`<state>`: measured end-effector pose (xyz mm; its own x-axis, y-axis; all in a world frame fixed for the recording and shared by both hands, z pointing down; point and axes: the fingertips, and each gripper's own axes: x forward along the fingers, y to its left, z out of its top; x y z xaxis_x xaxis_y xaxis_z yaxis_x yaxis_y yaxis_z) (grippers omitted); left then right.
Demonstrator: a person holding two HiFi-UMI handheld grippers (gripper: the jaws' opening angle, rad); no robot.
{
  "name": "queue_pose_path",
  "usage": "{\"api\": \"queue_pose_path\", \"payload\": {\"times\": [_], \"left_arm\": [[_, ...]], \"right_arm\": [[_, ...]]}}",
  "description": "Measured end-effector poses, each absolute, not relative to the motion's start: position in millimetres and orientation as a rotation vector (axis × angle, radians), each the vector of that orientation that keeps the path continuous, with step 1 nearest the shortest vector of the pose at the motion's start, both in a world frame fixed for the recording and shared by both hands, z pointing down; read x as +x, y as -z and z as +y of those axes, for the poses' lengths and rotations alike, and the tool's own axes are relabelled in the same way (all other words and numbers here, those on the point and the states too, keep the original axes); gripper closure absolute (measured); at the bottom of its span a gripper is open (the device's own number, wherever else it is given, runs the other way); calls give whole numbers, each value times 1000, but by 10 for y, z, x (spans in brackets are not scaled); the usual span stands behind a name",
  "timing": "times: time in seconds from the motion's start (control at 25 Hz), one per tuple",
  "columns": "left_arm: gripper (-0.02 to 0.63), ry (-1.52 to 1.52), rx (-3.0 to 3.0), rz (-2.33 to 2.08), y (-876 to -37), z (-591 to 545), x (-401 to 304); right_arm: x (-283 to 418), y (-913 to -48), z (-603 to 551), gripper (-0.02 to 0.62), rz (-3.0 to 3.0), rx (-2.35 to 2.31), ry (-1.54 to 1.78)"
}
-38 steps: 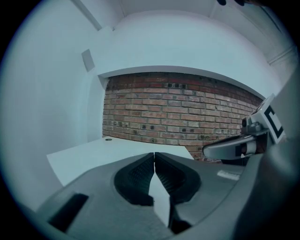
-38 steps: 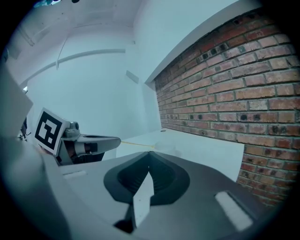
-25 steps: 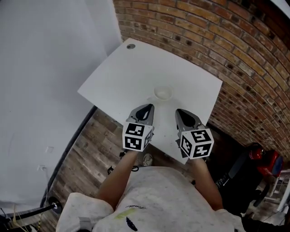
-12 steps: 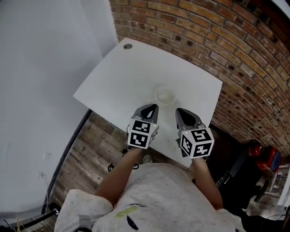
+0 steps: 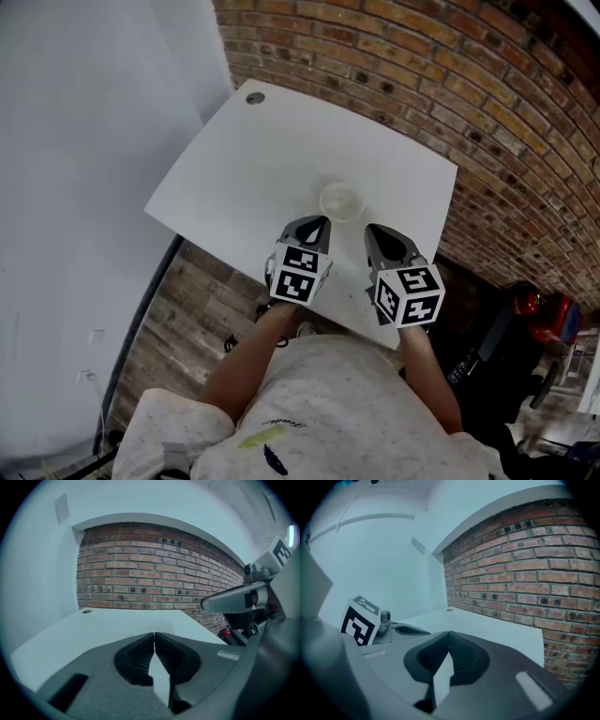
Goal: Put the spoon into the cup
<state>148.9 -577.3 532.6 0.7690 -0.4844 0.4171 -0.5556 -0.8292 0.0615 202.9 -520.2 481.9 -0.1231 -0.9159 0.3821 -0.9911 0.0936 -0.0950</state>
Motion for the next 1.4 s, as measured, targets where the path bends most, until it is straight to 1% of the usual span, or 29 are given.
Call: {"api": "queue_pose_path", "payload": {"times": [0.4, 0.96, 1.2, 1.4], "left_arm": [[598, -640, 2800, -786, -5465, -5843, 1582], [597, -634, 2812, -763, -5517, -5896, 1647], [578, -626, 2813, -761, -5444, -5904, 1632], [577, -616, 2816, -763, -5424, -5885, 1608]], "right_arm": [[2095, -4856, -5283, 584, -2119, 1942, -497], [2152, -4910, -5305, 584, -2098, 1966, -517], [2147, -4911, -5301, 584, -2095, 1966, -517], [2128, -4912, -5278, 584, -2094, 1967, -518]]}}
